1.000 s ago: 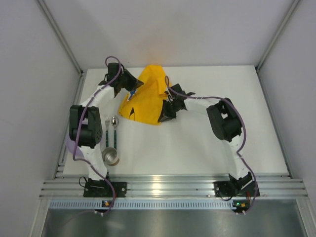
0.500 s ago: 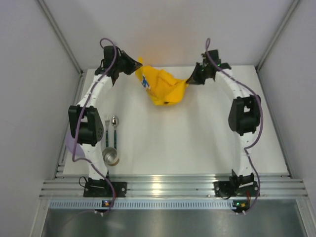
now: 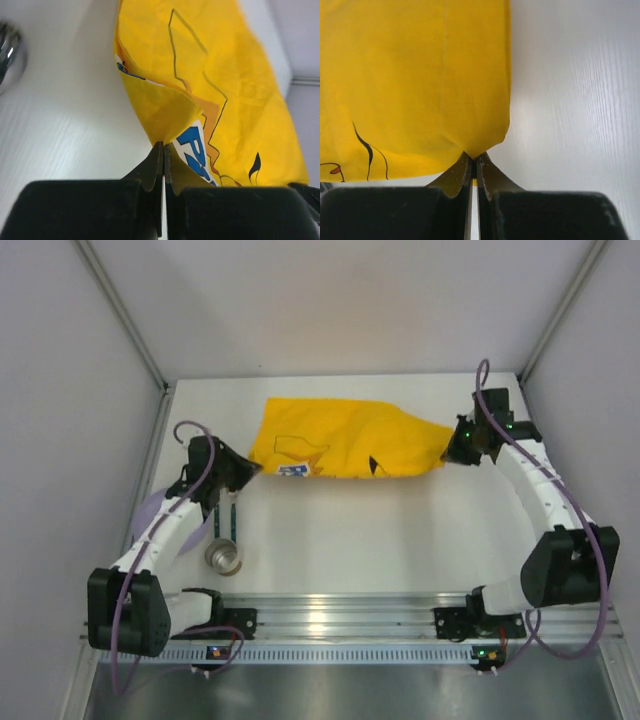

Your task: Set the dinner table for one person

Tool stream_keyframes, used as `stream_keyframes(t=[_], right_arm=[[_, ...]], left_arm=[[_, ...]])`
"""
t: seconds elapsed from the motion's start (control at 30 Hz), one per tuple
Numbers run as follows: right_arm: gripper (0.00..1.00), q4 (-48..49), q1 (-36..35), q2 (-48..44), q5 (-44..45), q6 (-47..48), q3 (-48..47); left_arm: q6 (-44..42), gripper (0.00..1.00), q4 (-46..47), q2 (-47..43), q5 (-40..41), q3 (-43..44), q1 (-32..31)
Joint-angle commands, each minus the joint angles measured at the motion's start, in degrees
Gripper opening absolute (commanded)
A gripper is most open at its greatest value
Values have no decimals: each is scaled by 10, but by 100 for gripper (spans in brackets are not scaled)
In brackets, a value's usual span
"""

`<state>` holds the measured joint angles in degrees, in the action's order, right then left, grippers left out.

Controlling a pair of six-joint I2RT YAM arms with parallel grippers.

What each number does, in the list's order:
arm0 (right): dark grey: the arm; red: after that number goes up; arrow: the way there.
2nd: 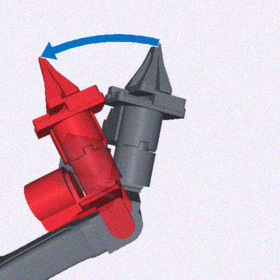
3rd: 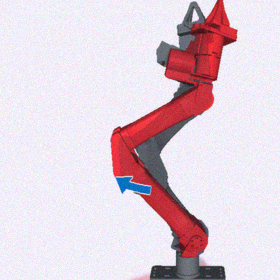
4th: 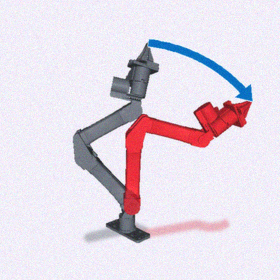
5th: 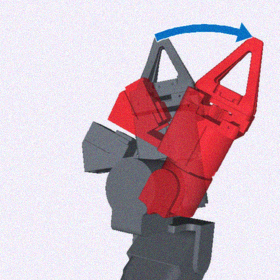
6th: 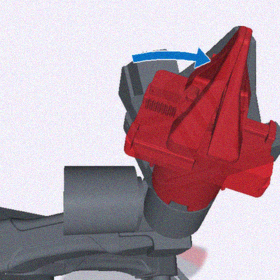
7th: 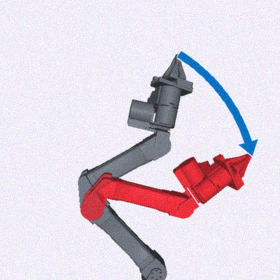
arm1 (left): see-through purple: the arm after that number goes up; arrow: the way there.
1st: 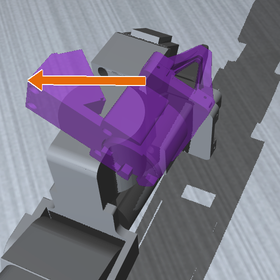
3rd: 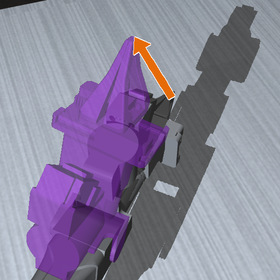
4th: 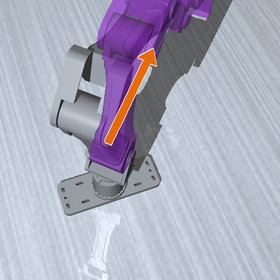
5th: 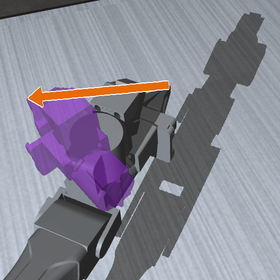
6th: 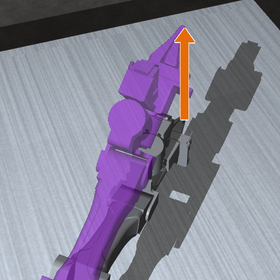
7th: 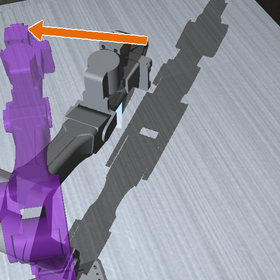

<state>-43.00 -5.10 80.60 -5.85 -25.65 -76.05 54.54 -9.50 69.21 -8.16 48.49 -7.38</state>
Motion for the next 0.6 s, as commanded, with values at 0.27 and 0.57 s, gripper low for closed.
stream_keyframes(t=[0.27, 0.57], right_arm=[[0, -19, 8, 92, 33, 31, 69], [0, -52, 11, 46, 38, 30, 16]], left_arm=[[38, 0, -10, 73, -88, -101, -4], [21, 0, -36, 93, -83, -48, -6]])
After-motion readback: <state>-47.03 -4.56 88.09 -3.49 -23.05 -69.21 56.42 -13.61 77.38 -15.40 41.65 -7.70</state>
